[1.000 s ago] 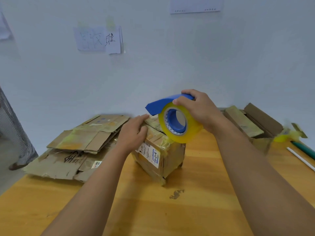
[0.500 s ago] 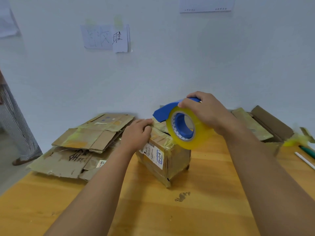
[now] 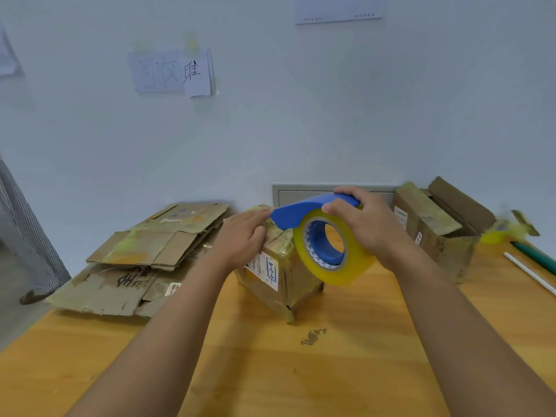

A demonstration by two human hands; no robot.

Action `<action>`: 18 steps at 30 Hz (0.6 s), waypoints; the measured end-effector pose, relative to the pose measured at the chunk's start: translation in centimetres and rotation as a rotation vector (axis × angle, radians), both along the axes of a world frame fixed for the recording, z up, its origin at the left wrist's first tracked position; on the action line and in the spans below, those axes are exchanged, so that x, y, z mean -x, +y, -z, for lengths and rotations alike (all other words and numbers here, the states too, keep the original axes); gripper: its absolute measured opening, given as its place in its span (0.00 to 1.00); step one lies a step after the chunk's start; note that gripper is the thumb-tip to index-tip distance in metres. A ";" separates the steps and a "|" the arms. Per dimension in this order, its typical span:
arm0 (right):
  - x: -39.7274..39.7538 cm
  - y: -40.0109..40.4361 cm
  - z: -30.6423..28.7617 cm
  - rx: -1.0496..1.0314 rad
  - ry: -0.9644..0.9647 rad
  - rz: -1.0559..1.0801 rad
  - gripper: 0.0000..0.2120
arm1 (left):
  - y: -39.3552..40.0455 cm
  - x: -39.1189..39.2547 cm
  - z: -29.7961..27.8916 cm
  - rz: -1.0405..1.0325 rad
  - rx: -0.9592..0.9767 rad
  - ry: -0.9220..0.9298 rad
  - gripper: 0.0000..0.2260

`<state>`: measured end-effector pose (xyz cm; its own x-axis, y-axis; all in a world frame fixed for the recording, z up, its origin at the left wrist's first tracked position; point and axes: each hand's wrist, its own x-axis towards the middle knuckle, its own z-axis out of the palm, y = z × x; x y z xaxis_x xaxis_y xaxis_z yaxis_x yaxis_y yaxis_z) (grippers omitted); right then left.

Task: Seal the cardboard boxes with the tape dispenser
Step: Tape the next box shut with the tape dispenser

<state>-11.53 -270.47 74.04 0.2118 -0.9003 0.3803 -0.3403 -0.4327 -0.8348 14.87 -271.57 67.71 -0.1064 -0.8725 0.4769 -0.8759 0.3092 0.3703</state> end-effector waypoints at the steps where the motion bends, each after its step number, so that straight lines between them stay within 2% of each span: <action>1: -0.1 0.1 0.0 0.001 -0.005 0.001 0.16 | 0.1 0.0 0.0 0.002 0.016 0.009 0.26; 10: 0.1 1.1 0.1 0.020 0.066 0.035 0.15 | -0.4 0.1 0.0 -0.087 0.001 0.021 0.25; 14: 1.7 2.5 1.2 -0.002 0.055 0.034 0.24 | -0.5 0.3 -0.1 -0.117 -0.025 0.026 0.25; 18: 2.2 3.3 3.2 0.009 -0.026 0.032 0.24 | 0.1 0.9 -0.4 -0.096 -0.010 -0.023 0.24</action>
